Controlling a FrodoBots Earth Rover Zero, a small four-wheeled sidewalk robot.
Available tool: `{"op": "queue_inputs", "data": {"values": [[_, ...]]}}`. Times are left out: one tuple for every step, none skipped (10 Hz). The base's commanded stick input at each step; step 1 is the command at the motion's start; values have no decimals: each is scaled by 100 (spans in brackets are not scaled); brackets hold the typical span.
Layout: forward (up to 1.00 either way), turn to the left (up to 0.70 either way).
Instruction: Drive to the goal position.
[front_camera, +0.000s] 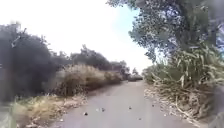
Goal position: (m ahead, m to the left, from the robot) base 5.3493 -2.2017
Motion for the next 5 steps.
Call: {"op": "queue_inputs", "data": {"values": [[85,-34],[85,-34],[85,0],[85,1],[85,1]]}}
